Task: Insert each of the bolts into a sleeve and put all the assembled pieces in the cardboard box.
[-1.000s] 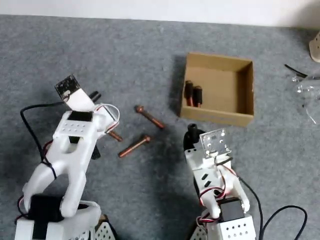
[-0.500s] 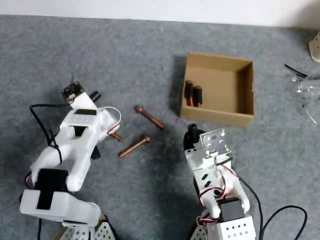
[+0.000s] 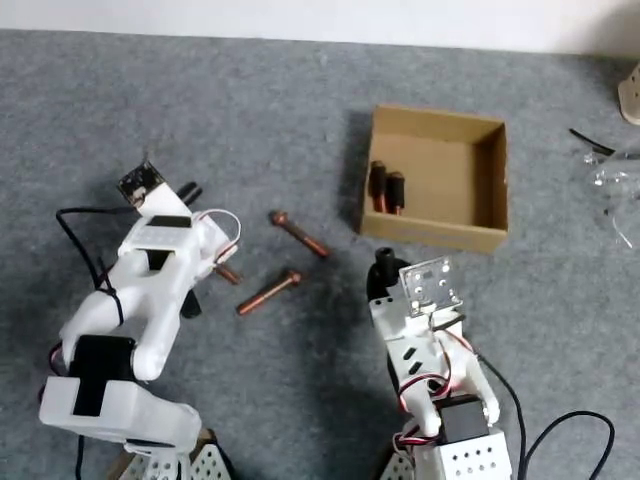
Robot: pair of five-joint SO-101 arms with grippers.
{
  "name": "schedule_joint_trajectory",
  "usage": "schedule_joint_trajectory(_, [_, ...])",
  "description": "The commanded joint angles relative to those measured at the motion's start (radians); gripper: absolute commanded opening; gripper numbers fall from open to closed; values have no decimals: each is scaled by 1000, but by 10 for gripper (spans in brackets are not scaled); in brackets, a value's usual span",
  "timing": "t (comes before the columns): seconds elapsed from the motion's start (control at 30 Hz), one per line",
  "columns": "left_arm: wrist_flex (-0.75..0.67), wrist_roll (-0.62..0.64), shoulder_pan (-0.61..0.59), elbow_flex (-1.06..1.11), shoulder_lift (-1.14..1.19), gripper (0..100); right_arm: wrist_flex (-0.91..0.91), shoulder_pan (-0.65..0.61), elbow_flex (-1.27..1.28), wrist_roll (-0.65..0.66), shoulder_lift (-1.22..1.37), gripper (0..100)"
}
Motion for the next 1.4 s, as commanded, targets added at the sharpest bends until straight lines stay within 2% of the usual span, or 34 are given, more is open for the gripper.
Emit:
schedule_joint_trajectory(0.0, [-5,-3,-25,-33,7,5,-39,7,105,12,-16,4])
schedule_joint_trajectory(0.13, [38,-6,-15,-38,7,5,-39,7,105,12,-16,4])
schedule_joint_trajectory(0.33, [110,-137,62,-38,-1,5,-38,-4,105,12,-16,4])
schedule_joint_trajectory(0.53, [118,-184,64,27,-134,5,-33,-64,105,12,-16,4])
schedule_joint_trajectory(0.77, [114,-221,59,208,-430,5,-33,-62,105,12,-16,4])
schedule_joint_trajectory(1.13, [-126,-239,62,596,-957,5,-33,-101,105,12,-16,4])
schedule_joint_trajectory(1.37, [-141,-239,62,762,-1343,5,-35,-134,105,12,-16,4])
